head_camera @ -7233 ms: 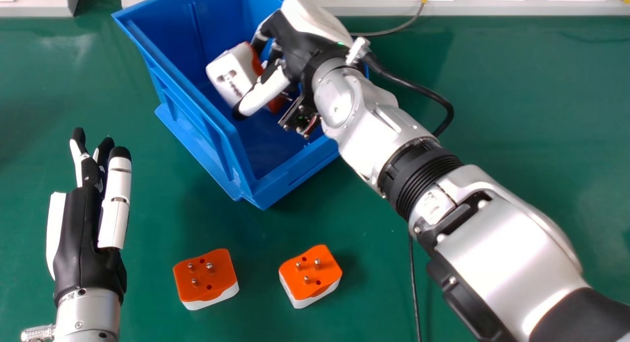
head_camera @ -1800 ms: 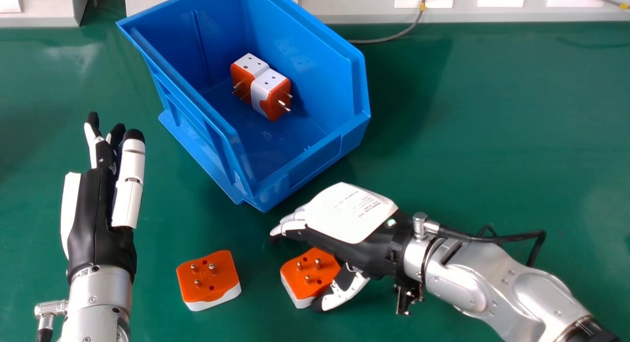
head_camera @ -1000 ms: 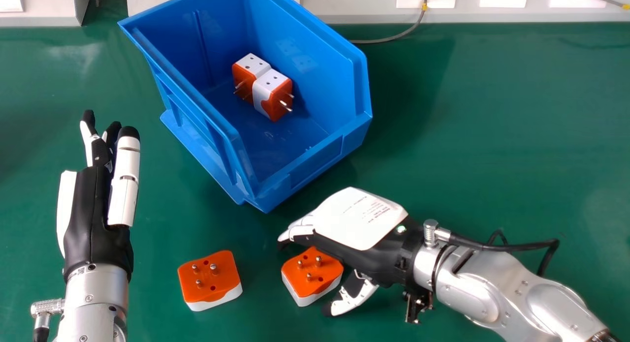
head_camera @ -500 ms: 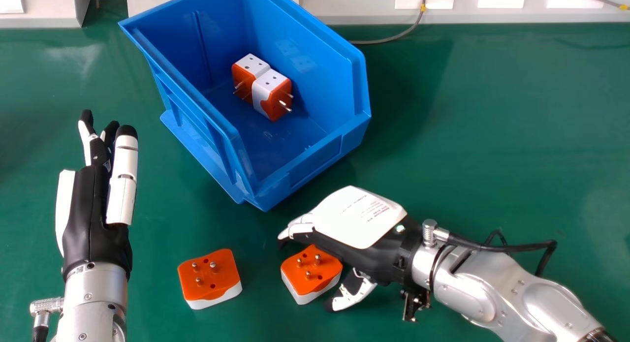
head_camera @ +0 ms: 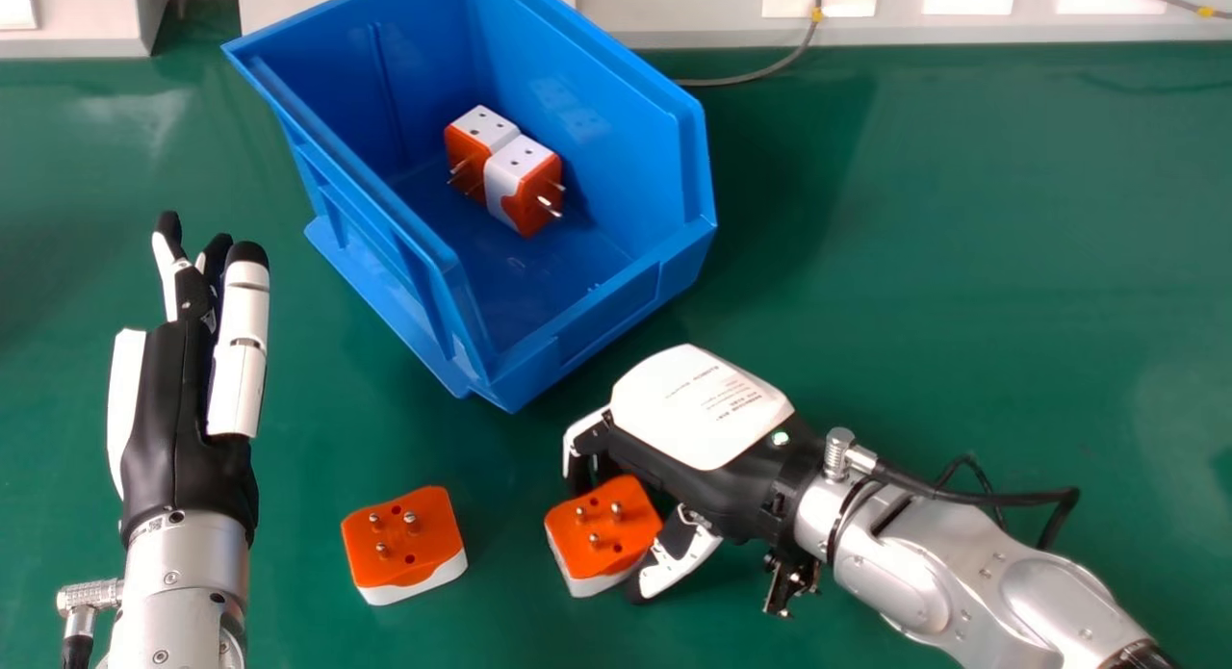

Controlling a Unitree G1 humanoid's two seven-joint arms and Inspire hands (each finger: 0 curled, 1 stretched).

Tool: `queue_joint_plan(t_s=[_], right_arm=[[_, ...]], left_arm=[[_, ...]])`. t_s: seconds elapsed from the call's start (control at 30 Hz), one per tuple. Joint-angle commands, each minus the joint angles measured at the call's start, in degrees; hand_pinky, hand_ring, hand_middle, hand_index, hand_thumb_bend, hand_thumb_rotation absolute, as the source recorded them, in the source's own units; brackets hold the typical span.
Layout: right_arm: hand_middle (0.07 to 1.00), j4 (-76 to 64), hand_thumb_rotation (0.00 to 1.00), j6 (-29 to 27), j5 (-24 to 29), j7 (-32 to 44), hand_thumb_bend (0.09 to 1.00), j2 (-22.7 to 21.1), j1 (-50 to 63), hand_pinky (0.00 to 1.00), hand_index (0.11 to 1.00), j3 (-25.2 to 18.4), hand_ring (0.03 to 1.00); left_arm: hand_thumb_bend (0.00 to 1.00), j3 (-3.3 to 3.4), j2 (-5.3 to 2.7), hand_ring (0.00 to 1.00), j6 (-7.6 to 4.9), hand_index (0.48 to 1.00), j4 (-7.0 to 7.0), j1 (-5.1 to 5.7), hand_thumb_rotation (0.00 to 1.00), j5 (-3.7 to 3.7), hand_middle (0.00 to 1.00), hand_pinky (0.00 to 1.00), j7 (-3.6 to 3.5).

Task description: Pick all objects and put in blue box

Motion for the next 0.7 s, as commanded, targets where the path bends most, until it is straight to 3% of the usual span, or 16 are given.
queue_joint_plan(t_s=[0.0,0.2,0.67], right_arm=[[0.343,2.6,0.09,1.6,-1.3,1.0,0.49,-0.5,1.1,0.14,0.505,0.7,0.19],[0.218,1.6,0.13,3.0,-1.3,2.4,0.492,-0.4,1.5,0.07,0.481,0.7,0.122],[0.166,-0.6,0.14,5.4,0.3,3.7,0.492,0.4,2.9,0.05,0.47,-0.7,0.092]], left_arm=[[0.24,-0.09,0.34,0.98,0.08,0.983,-1.67,-0.17,0.94,0.46,0.98,0.95,0.13],[0.23,0.14,0.15,0.98,0.53,0.983,-2.32,-0.11,0.94,-0.2,0.98,0.95,-0.06],[0.23,0.25,0.21,0.98,0.61,0.981,-2.24,-0.1,0.94,-0.36,0.98,0.95,-0.01]])
